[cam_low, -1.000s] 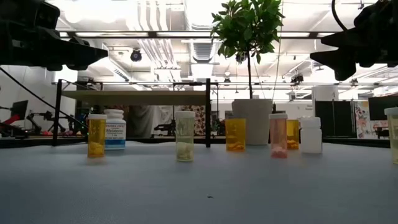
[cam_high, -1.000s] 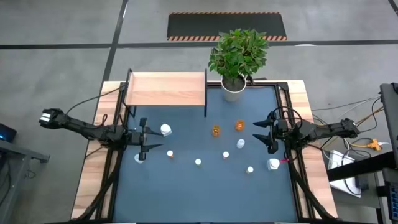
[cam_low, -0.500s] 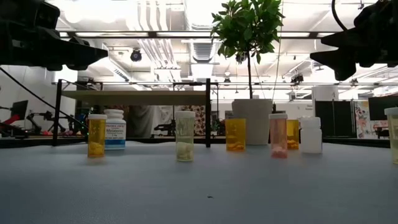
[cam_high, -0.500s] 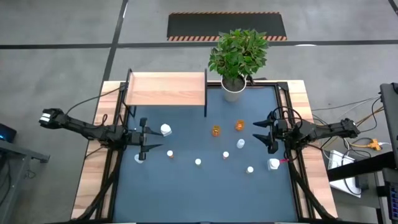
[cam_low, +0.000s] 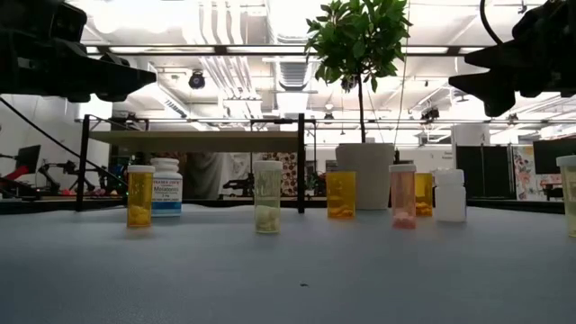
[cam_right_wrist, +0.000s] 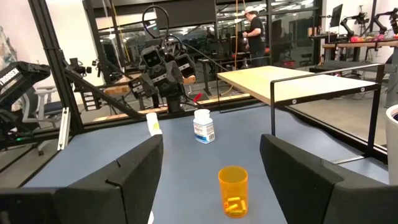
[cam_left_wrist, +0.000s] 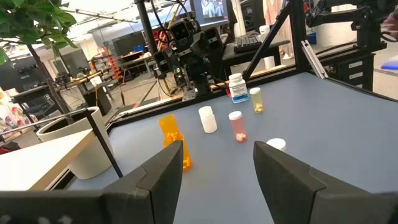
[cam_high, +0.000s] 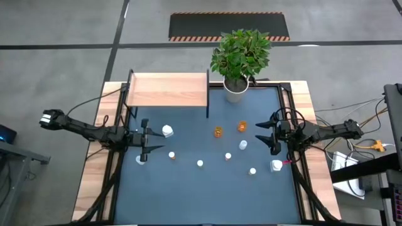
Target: Pick and place medicine bottles onto shelf by color
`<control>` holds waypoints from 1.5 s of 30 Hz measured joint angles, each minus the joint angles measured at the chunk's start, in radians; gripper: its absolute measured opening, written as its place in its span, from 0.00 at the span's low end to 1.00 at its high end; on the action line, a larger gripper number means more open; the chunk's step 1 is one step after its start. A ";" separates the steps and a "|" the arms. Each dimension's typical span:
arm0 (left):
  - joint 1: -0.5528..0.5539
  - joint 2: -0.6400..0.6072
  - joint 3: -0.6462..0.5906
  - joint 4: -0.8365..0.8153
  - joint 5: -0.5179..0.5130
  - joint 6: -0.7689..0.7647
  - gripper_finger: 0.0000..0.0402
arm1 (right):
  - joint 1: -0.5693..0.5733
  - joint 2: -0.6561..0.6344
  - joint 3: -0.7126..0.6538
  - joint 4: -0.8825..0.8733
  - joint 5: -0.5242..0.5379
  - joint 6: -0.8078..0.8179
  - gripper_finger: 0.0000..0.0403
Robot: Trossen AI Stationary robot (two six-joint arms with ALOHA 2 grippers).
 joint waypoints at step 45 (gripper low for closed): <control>0.001 0.054 0.000 0.750 -0.051 0.051 0.45 | 0.000 0.038 0.000 0.136 0.104 0.404 0.64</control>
